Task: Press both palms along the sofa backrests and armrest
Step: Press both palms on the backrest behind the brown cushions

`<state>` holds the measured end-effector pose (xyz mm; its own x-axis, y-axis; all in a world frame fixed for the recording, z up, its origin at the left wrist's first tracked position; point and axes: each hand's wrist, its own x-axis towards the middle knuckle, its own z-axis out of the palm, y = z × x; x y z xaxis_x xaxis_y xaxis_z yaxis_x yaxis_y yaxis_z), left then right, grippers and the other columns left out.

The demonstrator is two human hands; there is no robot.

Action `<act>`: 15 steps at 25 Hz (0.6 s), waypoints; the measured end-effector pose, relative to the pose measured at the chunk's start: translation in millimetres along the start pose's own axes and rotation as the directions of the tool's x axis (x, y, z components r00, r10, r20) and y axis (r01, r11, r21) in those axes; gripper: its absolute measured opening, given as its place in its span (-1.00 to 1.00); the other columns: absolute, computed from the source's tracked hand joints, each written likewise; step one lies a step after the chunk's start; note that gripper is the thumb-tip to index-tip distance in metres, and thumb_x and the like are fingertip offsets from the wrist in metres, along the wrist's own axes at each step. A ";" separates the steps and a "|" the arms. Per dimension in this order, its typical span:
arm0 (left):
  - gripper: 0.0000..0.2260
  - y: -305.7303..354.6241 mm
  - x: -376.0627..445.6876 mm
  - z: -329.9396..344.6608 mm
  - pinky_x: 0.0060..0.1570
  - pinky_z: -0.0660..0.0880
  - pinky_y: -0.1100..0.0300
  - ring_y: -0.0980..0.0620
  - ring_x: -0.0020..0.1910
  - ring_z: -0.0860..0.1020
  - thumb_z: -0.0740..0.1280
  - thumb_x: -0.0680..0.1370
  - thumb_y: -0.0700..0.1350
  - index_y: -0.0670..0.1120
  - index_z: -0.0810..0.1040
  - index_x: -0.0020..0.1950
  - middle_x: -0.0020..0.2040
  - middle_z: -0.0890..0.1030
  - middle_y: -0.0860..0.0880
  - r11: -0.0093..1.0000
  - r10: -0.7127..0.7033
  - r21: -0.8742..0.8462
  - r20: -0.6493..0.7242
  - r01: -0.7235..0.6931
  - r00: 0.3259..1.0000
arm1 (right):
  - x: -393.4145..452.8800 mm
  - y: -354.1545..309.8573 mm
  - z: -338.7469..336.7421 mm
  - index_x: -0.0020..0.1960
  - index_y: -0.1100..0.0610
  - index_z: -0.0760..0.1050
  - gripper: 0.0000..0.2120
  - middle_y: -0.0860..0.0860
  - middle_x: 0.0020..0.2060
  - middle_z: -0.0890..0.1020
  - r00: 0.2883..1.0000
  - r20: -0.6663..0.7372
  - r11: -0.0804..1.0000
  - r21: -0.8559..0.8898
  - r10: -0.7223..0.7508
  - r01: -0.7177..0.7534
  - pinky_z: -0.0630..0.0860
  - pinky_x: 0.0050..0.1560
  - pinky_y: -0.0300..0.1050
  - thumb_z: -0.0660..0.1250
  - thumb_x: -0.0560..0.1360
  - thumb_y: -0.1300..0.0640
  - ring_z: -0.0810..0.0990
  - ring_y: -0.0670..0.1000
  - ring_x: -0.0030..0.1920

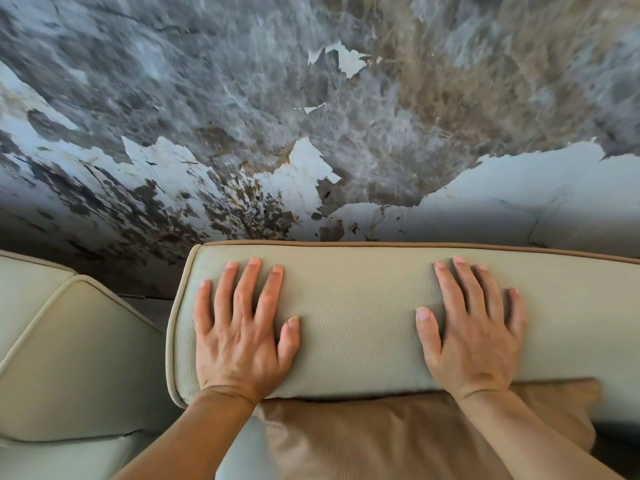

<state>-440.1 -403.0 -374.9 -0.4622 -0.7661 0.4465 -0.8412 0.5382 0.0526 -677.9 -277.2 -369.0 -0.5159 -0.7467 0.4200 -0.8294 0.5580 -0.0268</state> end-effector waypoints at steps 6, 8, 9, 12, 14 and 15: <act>-0.45 3.9 33.8 16.4 0.43 0.11 -0.25 -0.23 0.43 0.30 0.05 0.53 0.18 -0.06 0.37 0.43 0.41 0.41 -0.17 0.999 0.026 -0.022 0.022 -0.025 0.999 | 24.9 2.7 13.8 0.44 0.05 0.29 -0.40 0.08 0.41 0.41 0.999 -0.042 1.000 -0.005 0.029 -0.030 0.06 0.40 0.27 -0.01 0.51 -0.21 0.31 0.18 0.42; -0.44 5.3 44.9 21.8 0.42 0.11 -0.25 -0.23 0.43 0.29 0.03 0.53 0.18 -0.07 0.37 0.43 0.42 0.41 -0.17 0.999 0.031 -0.026 0.038 -0.030 0.999 | 33.5 3.8 18.5 0.44 0.05 0.30 -0.40 0.08 0.41 0.41 0.998 -0.053 0.999 -0.005 0.039 -0.039 0.06 0.40 0.26 -0.05 0.52 -0.23 0.31 0.18 0.42; -0.44 5.7 49.6 23.8 0.42 0.11 -0.26 -0.23 0.44 0.29 0.03 0.53 0.18 -0.07 0.37 0.44 0.42 0.40 -0.17 0.999 0.034 -0.027 0.045 -0.033 0.998 | 36.8 4.2 20.6 0.45 0.05 0.29 -0.39 0.08 0.41 0.41 0.998 -0.055 0.999 -0.006 0.041 -0.041 0.06 0.40 0.26 -0.07 0.53 -0.23 0.31 0.18 0.42; -0.43 7.7 65.3 28.8 0.43 0.10 -0.25 -0.22 0.45 0.27 0.03 0.53 0.17 -0.07 0.35 0.45 0.44 0.39 -0.16 0.998 0.055 -0.019 0.071 -0.054 0.996 | 48.5 6.0 27.4 0.45 0.05 0.28 -0.40 0.07 0.41 0.41 0.997 -0.060 0.999 -0.009 0.046 -0.047 0.06 0.41 0.26 -0.04 0.52 -0.22 0.30 0.17 0.43; -0.42 10.9 78.6 33.3 0.43 0.09 -0.25 -0.21 0.46 0.25 0.02 0.53 0.17 -0.07 0.31 0.48 0.46 0.37 -0.14 0.998 0.062 -0.019 0.087 -0.061 0.994 | 58.7 7.9 32.6 0.45 0.04 0.28 -0.40 0.06 0.42 0.40 0.996 -0.065 0.998 0.000 0.064 -0.064 0.05 0.41 0.25 -0.01 0.50 -0.21 0.29 0.16 0.43; -0.42 12.5 84.8 36.1 0.43 0.09 -0.25 -0.20 0.46 0.25 0.02 0.53 0.17 -0.07 0.30 0.48 0.47 0.36 -0.13 0.998 0.065 -0.025 0.094 -0.063 0.994 | 63.6 8.5 35.1 0.45 0.04 0.28 -0.40 0.06 0.42 0.41 0.995 -0.069 0.997 0.007 0.074 -0.073 0.04 0.41 0.25 0.00 0.50 -0.21 0.29 0.16 0.43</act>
<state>-499.9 -473.9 -368.6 -0.5400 -0.7592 0.3635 -0.8034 0.5936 0.0464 -725.3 -332.7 -374.4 -0.5594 -0.6768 0.4786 -0.7908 0.6088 -0.0635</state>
